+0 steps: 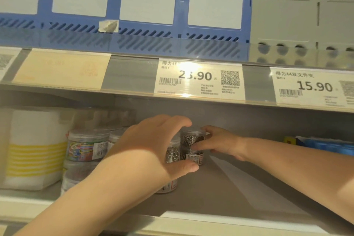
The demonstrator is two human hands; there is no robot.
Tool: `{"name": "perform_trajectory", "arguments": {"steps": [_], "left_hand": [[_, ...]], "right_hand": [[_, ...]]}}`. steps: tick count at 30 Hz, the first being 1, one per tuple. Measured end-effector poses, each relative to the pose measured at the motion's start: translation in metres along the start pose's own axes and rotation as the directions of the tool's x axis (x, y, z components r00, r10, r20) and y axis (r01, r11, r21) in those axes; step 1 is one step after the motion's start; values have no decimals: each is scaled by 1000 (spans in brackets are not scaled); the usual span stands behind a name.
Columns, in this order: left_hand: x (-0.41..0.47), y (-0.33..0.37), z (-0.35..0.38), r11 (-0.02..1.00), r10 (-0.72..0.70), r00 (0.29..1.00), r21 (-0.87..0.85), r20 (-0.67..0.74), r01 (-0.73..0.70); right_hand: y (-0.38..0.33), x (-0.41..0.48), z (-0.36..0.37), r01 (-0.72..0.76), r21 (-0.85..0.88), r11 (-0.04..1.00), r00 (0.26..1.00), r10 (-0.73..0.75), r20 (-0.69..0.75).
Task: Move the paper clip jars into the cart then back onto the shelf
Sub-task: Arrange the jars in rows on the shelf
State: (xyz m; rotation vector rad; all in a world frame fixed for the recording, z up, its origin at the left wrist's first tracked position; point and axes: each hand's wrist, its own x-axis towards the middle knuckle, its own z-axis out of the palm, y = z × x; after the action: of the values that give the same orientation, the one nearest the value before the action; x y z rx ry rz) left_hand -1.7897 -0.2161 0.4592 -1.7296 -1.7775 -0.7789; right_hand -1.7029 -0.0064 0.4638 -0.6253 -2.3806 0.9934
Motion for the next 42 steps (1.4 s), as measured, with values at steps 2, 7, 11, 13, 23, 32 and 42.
{"name": "perform_trajectory", "arguments": {"steps": [2, 7, 11, 13, 23, 32, 42], "left_hand": [[-1, -1, 0, 1000, -4, 1000, -23, -15, 4], [-2, -5, 3, 999, -12, 1000, -49, -26, 10], [-3, -5, 2, 998, -22, 999, -56, -40, 20], [-3, -5, 2, 998, -22, 999, -57, -44, 19], [-4, -5, 2, 998, -40, 999, -48, -24, 39], [-3, -2, 2, 999, -47, 998, -1, 34, 47], [-5, 11, -3, 998, 2, 1000, 58, -15, -1]], "right_hand": [[1, 0, 3, 13, 46, 999, 1000, -13, -1], [0, 0, 4, 62, 113, 992, 998, -63, 6], [3, 3, 7, 58, 97, 994, 998, -56, -19], [4, 4, 7, 60, 98, 993, 998, -58, -23], [7, 6, 4, 47, 27, 999, 997, -45, -62], [10, 9, 3, 30, 27, 999, 998, -29, -52], [-18, -16, -18, -27, -313, 949, 998, 7, -64]]}}
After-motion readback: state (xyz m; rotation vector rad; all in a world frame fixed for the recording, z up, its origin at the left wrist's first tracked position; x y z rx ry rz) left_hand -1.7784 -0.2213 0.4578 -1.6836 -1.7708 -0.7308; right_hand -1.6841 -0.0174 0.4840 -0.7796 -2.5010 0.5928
